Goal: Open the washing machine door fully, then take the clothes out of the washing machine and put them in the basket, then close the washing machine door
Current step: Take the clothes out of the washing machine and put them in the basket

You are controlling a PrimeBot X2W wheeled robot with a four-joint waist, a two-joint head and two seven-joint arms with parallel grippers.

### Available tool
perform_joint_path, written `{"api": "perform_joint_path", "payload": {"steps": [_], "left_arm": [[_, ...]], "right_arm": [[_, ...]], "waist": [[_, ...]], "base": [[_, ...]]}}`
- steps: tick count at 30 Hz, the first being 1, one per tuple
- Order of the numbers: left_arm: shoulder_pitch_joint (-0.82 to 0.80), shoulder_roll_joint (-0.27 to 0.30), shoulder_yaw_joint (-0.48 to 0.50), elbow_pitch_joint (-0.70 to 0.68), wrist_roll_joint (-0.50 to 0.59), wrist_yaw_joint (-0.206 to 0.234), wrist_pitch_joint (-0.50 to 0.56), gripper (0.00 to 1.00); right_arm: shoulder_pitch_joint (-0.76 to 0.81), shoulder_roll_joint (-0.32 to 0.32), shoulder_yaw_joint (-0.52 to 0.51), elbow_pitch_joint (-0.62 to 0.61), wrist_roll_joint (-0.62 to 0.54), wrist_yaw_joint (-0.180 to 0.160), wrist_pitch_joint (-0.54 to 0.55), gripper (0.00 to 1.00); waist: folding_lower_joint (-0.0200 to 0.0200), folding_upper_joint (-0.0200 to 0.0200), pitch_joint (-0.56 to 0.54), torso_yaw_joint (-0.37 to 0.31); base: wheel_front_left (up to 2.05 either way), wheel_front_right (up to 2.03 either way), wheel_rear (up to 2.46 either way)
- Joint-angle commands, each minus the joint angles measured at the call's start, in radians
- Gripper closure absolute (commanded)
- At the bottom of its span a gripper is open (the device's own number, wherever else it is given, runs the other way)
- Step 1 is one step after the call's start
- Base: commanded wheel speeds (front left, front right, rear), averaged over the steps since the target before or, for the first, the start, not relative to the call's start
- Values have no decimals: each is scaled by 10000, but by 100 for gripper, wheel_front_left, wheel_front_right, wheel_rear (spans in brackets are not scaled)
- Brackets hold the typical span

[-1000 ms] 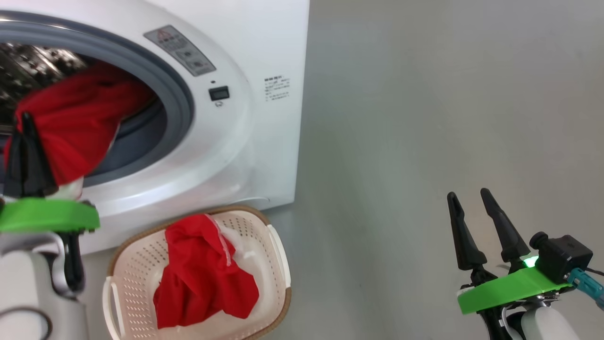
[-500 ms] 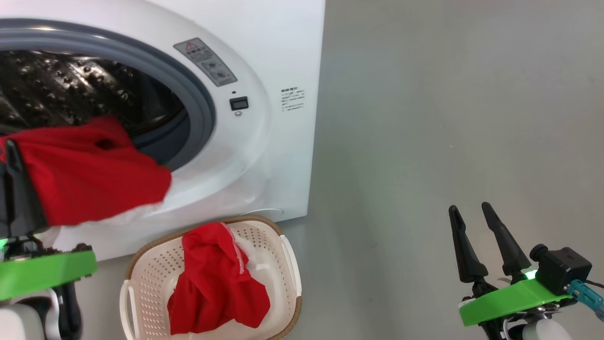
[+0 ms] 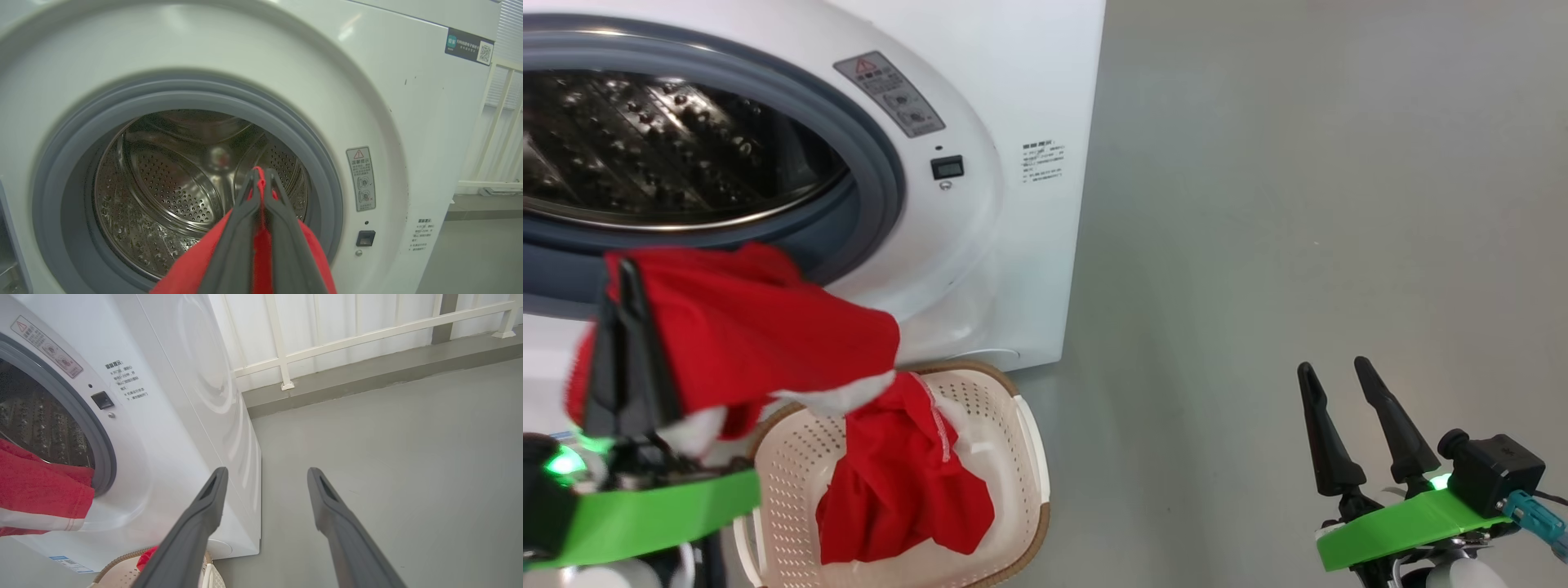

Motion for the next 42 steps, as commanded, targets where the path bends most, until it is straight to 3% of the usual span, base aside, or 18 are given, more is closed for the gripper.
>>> {"api": "perform_joint_path", "payload": {"steps": [1, 9, 25, 34, 42], "left_arm": [[85, 246, 224, -157, -30, 110, -36, 100], [375, 245, -417, 1903, -423, 305, -36, 100], [-1569, 245, -1212, 6649, 172, -79, -36, 100], [-2912, 302, -1044, 8912, 781, -205, -36, 100], [-3580, 309, -835, 10178, 884, -219, -36, 100]], "right_arm": [[-176, -90, 205, -239, -34, 63, -65, 0], [-342, -28, 186, -296, 12, 63, -65, 0], [-1053, 59, 43, -540, 71, 63, -65, 0], [-1517, 100, 1, -652, 141, 63, -65, 0], [-1642, 110, -26, -699, 153, 63, -65, 0]], "waist": [[0, 0, 58, -49], [0, 0, 604, -216], [0, 0, 2486, -435], [0, 0, 3527, -692], [0, 0, 3810, -732]], "base": [[0, 0, 0], [0, 0, 0], [0, 0, 0], [0, 0, 0], [0, 0, 0]]}}
